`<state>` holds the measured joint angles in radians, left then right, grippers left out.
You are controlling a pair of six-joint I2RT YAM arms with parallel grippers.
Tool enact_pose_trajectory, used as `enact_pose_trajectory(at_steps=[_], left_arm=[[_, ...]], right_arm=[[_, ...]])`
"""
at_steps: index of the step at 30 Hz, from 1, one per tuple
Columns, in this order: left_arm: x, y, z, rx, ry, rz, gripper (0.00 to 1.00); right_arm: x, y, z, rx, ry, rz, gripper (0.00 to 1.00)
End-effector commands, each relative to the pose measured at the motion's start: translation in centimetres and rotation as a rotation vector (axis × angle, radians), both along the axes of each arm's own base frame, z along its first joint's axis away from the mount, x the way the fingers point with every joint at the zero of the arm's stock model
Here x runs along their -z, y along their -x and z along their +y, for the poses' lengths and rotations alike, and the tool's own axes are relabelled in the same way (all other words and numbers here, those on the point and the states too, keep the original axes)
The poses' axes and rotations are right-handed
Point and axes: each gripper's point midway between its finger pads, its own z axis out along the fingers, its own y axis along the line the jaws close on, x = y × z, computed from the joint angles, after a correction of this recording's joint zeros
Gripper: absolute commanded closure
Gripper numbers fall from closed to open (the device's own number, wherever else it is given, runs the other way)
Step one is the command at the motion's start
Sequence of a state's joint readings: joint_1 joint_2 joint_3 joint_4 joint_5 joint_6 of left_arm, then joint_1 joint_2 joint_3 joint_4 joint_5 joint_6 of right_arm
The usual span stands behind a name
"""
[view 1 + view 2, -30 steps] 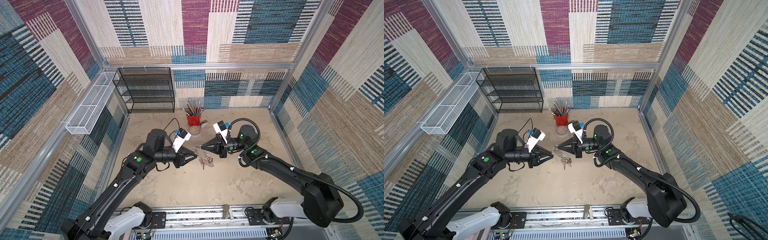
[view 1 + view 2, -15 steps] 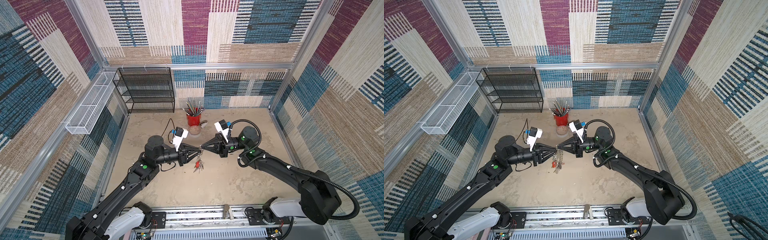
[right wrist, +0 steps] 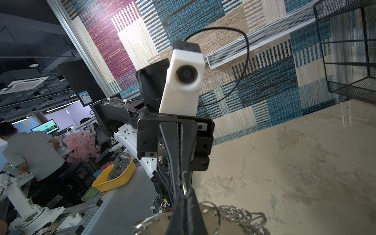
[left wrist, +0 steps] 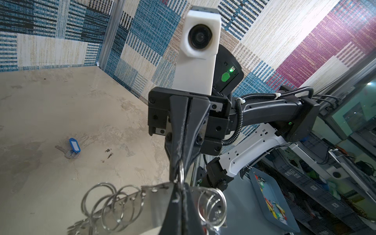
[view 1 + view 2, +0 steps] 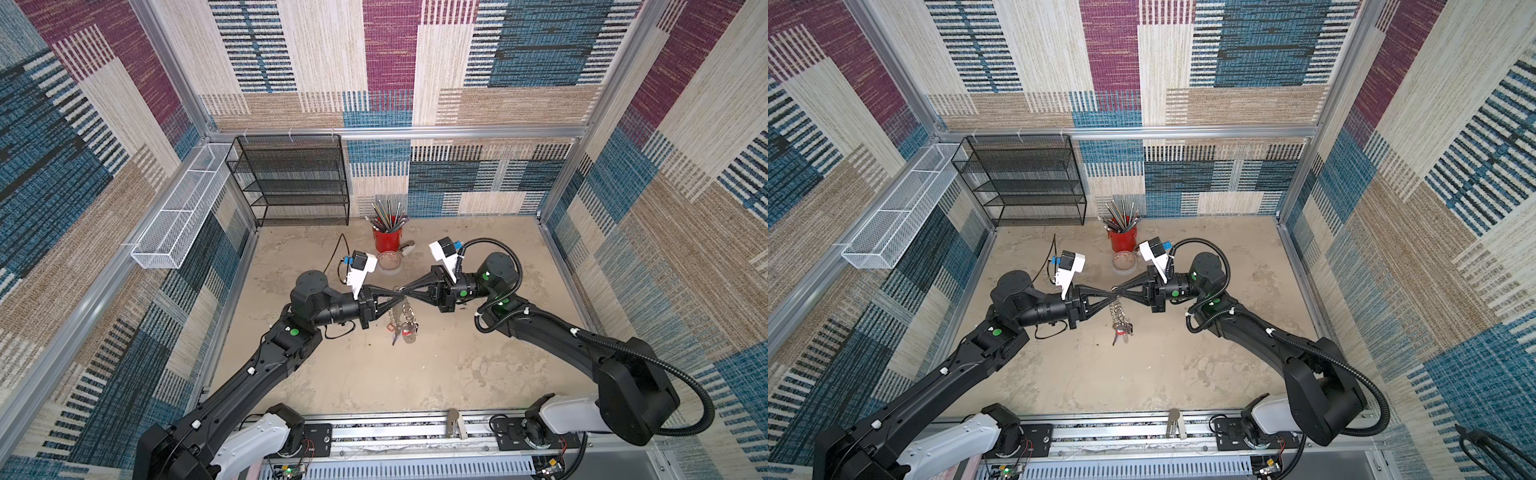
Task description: Put the keys on the keyring
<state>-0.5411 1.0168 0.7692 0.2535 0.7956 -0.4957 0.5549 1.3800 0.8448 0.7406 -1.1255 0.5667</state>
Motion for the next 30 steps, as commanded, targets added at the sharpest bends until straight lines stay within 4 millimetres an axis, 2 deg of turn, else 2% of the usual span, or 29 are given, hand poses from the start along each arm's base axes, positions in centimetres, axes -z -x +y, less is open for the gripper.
enact_pose_trajectory(at_steps=[1,3,8,14,17,22,30], left_arm=[[-0.7,-0.3,0.0,-0.02,0.007,-0.009,1.0],[-0.6,-0.5,0.3,-0.046,-0.02,-0.008,1.0],[-0.3,-0.3,0.6,-0.042,-0.116,-0.011,1.0],[-0.2,0.6,-0.1,0.075,-0.215,0.012,1.0],[-0.8,1.0,-0.4,0.125,-0.248,0.002,1.0],[-1.2,1.1,-0.4,0.166,-0.319,-0.009,1.0],[-0.3,0.8,-0.3,0.196,-0.411,0.025,1.0]], right_arm=[[-0.7,0.5,0.0,-0.019,-0.014,-0.044,1.0],[-0.9,0.4,0.0,-0.013,-0.011,-0.051,0.98],[-1.6,-0.6,-1.3,0.023,-0.012,-0.071,0.69],[-2.2,-0.9,-2.2,0.064,0.008,-0.107,0.52],[-1.7,-0.9,-2.2,0.055,0.018,-0.098,0.48],[-0.4,-0.9,-2.0,0.044,0.036,-0.074,0.49],[0.0,-0.3,-1.9,0.024,0.04,-0.073,0.51]])
